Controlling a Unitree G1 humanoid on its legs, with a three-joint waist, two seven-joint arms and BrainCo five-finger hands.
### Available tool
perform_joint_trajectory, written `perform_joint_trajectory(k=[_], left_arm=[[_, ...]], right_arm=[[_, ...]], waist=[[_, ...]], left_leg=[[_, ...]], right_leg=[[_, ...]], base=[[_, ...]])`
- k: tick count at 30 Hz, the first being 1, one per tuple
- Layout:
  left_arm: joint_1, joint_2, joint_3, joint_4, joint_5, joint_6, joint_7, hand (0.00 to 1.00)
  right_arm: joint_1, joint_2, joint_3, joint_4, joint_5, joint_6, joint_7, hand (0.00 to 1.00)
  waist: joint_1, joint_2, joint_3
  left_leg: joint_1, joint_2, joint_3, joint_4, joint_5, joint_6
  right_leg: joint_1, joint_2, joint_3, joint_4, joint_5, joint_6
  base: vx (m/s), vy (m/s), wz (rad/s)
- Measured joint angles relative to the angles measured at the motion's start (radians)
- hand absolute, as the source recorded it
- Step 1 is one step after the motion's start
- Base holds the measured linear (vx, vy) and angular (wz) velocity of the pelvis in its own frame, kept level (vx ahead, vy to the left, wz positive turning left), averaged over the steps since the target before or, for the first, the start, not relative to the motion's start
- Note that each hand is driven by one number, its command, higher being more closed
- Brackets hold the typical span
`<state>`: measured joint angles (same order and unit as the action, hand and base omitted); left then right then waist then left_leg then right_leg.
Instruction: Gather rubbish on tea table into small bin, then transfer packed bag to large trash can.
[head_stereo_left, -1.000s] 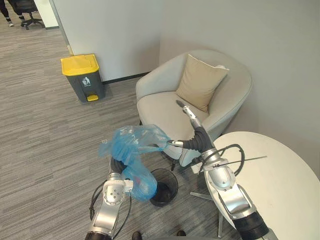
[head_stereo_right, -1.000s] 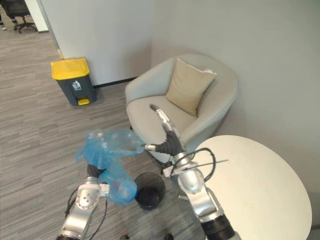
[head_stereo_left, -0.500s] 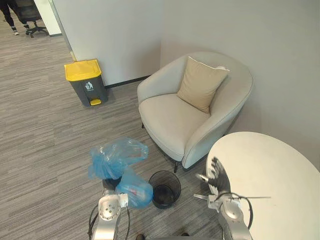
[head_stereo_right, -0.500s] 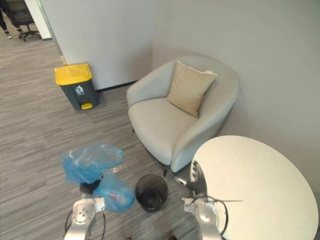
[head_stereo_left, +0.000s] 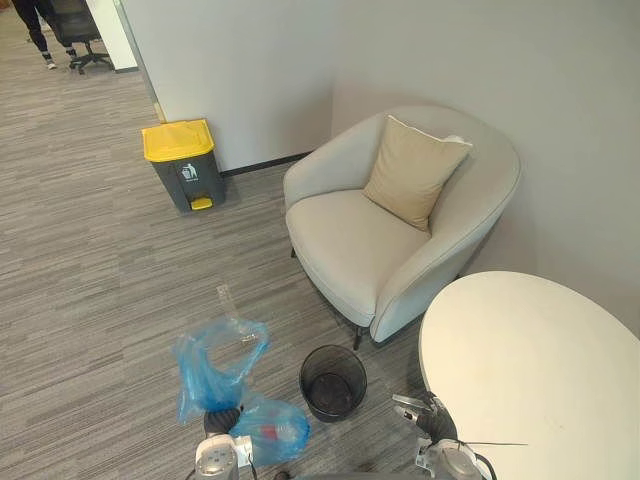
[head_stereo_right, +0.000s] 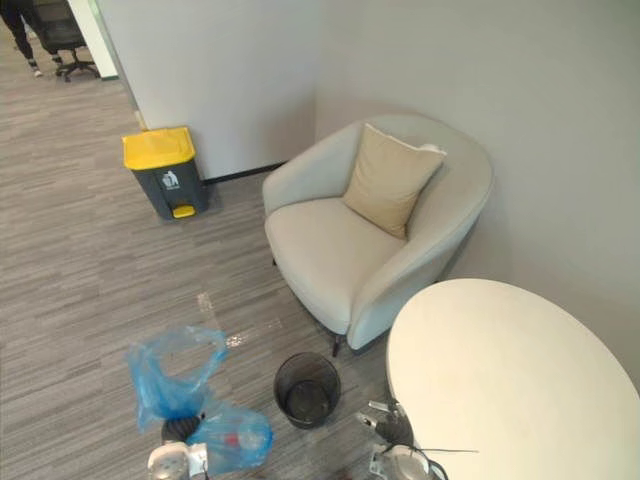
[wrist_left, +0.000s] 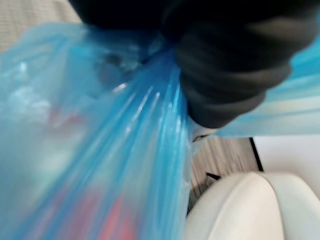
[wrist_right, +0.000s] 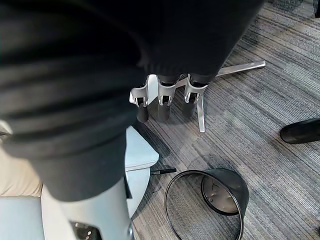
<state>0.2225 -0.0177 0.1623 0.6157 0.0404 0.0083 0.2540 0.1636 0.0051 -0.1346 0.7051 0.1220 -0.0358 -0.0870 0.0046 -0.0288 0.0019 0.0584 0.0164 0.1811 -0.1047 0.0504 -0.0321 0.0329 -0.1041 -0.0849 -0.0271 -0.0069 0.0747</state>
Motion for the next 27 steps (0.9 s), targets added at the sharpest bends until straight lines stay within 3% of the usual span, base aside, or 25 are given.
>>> perform_joint_trajectory(k=[12,16,19,20,21,23,26,27], left_arm=[[0.001,-0.003,0.015,0.090,-0.025,0.000,0.000,1.00],[0.000,-0.009,0.015,0.073,-0.026,0.000,0.000,1.00],[-0.012,-0.017,0.013,-0.002,-0.027,-0.001,0.000,1.00],[-0.017,-0.017,0.013,-0.032,-0.029,-0.001,0.000,1.00],[-0.024,-0.017,0.014,-0.065,-0.034,-0.001,-0.001,1.00],[-0.032,-0.020,0.013,-0.075,-0.034,-0.001,-0.001,1.00],[-0.023,-0.022,0.000,-0.087,-0.036,-0.001,-0.001,1.00],[-0.033,-0.014,-0.007,-0.087,-0.037,-0.002,-0.002,1.00]], right_arm=[[-0.015,-0.001,-0.003,0.077,-0.003,0.001,-0.008,0.00],[-0.038,0.000,0.000,0.072,-0.005,0.001,-0.017,0.00],[-0.057,0.006,0.001,0.054,-0.005,0.001,-0.035,0.00],[-0.070,0.018,0.001,0.052,-0.006,0.001,-0.042,0.00],[-0.086,0.022,-0.001,0.041,-0.006,0.001,-0.051,0.00],[-0.085,0.022,-0.002,0.014,-0.007,0.000,-0.056,0.00],[-0.083,0.036,-0.014,0.008,-0.014,-0.003,-0.071,0.00],[-0.083,0.049,-0.021,0.013,-0.014,-0.002,-0.072,0.00]], waist=[[0.002,0.001,0.006],[0.010,0.007,0.045],[0.013,-0.004,0.086],[0.015,-0.012,0.089],[0.018,-0.017,0.089],[0.018,-0.019,0.091],[0.025,-0.032,0.072],[0.026,-0.052,0.058]], left_leg=[[-0.024,-0.005,-0.059,0.001,0.003,0.001],[-0.030,-0.014,-0.105,0.002,0.016,0.003],[-0.071,-0.027,-0.164,0.040,0.019,0.002],[-0.113,-0.030,-0.145,0.076,0.003,0.011],[-0.173,0.000,-0.033,0.162,-0.061,0.032],[-0.200,0.040,0.105,0.252,-0.090,0.041],[-0.192,-0.001,0.101,0.248,-0.109,0.047],[-0.174,-0.020,0.099,0.205,-0.111,0.046]], right_leg=[[0.003,-0.007,-0.062,0.009,-0.019,0.001],[0.004,-0.019,-0.109,0.063,-0.056,0.002],[-0.003,-0.044,-0.185,0.118,-0.095,0.004],[-0.024,-0.062,-0.220,0.152,-0.110,0.002],[-0.051,-0.080,-0.257,0.191,-0.120,-0.001],[-0.045,-0.103,-0.293,0.232,-0.146,0.009],[-0.030,-0.158,-0.341,0.291,-0.185,0.030],[-0.026,-0.172,-0.353,0.284,-0.182,0.032]], base=[[-0.01,-0.003,0.14],[0.04,-0.010,0.41],[-0.01,-0.009,0.79],[-0.07,0.037,0.80],[-0.06,0.044,0.76],[0.01,0.069,0.63],[0.02,0.090,0.45],[0.05,0.088,0.45]])
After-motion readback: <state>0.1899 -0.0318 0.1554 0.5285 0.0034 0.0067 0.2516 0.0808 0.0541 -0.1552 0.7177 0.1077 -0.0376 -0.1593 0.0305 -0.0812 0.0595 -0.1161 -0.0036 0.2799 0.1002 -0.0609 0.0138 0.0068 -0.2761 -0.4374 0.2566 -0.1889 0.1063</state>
